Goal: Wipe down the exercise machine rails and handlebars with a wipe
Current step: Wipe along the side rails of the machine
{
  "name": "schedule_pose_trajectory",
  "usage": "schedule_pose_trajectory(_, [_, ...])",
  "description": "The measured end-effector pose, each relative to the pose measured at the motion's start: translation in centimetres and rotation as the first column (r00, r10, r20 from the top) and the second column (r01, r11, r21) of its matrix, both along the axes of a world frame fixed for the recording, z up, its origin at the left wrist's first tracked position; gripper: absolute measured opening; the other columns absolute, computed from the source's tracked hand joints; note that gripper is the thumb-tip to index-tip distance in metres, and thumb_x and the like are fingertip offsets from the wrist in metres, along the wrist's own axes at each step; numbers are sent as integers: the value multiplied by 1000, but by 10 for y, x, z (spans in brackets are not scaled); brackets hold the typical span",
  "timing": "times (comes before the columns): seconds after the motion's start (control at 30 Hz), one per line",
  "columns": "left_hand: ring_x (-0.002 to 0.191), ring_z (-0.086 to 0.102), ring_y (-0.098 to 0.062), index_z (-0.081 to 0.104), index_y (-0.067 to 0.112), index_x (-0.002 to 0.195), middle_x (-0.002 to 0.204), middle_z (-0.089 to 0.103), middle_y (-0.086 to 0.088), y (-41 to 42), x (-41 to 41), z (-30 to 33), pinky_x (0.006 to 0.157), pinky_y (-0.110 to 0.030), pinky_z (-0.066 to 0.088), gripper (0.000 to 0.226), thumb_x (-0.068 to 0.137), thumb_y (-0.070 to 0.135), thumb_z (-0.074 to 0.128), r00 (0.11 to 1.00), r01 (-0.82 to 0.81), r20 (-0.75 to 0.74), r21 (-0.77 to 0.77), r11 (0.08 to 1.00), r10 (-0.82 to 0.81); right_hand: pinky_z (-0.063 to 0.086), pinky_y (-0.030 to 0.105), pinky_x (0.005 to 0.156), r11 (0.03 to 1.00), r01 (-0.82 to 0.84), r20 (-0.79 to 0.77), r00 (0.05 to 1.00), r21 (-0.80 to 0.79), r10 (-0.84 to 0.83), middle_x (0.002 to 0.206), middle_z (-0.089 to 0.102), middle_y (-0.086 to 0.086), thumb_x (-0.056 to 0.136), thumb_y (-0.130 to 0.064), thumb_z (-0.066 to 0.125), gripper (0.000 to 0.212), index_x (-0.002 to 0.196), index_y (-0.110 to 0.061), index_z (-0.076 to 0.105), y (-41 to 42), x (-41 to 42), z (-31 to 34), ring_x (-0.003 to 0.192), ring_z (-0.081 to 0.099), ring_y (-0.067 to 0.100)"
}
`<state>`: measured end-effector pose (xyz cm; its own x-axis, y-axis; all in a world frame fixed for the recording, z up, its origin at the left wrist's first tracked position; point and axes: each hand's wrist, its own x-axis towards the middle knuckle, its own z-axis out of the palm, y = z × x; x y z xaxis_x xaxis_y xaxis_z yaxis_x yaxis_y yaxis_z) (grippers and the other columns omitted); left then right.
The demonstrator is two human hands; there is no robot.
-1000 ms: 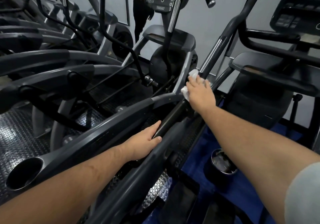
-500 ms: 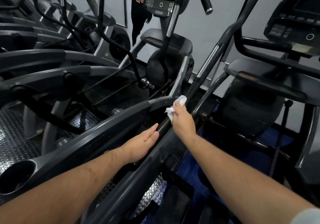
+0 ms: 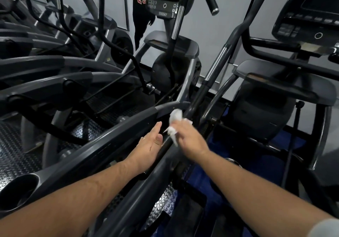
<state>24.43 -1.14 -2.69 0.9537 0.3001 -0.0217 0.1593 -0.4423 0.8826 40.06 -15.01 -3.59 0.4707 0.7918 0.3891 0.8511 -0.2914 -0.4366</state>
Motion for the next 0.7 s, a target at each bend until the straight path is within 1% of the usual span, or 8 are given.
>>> schedule_pose_trajectory(0.13, [150,5,-10,4,48,153,149,20,29,-2,-4,2,123,-46,5,66,92,73,10,1000,-26,-1,12,1000,26,30,45,115,967,219,-74,971,-129,-229,132,55,-2,91,-7,39,37,115,-20,63,3,44,16,127,45,22])
schedule_pose_trajectory(0.2, [150,4,-8,4,48,153,159,16,20,-2,-4,1,123,-45,6,69,90,76,9,999,-51,8,8,999,51,42,42,99,953,290,-152,942,-85,-300,113,53,-2,97,-15,42,17,95,-21,58,11,41,19,112,51,24])
schedule_pose_trajectory(0.27, [149,7,-6,5,45,154,156,18,22,-1,-4,1,123,-45,7,75,87,79,9,997,-68,26,8,998,68,41,35,80,939,342,-194,919,-39,-342,106,50,-3,100,-23,48,18,90,-16,61,23,22,21,103,53,24])
schedule_pose_trajectory(0.37, [144,9,1,8,37,156,151,22,22,-3,-4,2,123,-42,3,81,86,77,7,991,-100,94,76,992,93,40,34,80,967,252,-162,954,-24,-253,112,58,1,97,-19,50,23,99,-15,72,26,-21,13,107,48,19])
schedule_pose_trajectory(0.43, [141,12,6,12,29,157,158,24,11,-4,-4,2,123,-36,-1,91,83,81,3,980,-128,170,155,980,101,43,39,94,990,131,-130,984,51,-124,116,61,0,93,-16,49,27,109,-14,72,19,-56,2,110,47,18])
schedule_pose_trajectory(0.5, [140,15,6,18,27,157,157,29,8,-3,-4,2,122,-34,0,98,80,85,3,968,-146,226,154,977,109,36,42,109,992,-15,-79,997,124,25,125,63,1,90,-11,52,36,123,-11,69,12,-92,-10,118,49,19])
schedule_pose_trajectory(0.6, [144,21,1,26,33,153,156,31,12,-4,-7,2,122,-41,14,87,83,83,12,966,-93,248,53,994,77,34,46,112,963,-109,-64,990,248,129,127,63,1,89,7,61,32,117,-5,70,9,-126,-27,123,50,27])
schedule_pose_trajectory(0.7, [136,38,1,45,38,141,145,48,15,-3,-3,4,119,-37,25,88,76,91,18,981,-45,178,-185,982,78,31,49,117,947,-148,18,989,284,149,136,59,1,93,1,61,32,122,-6,70,-1,-128,-40,129,47,30])
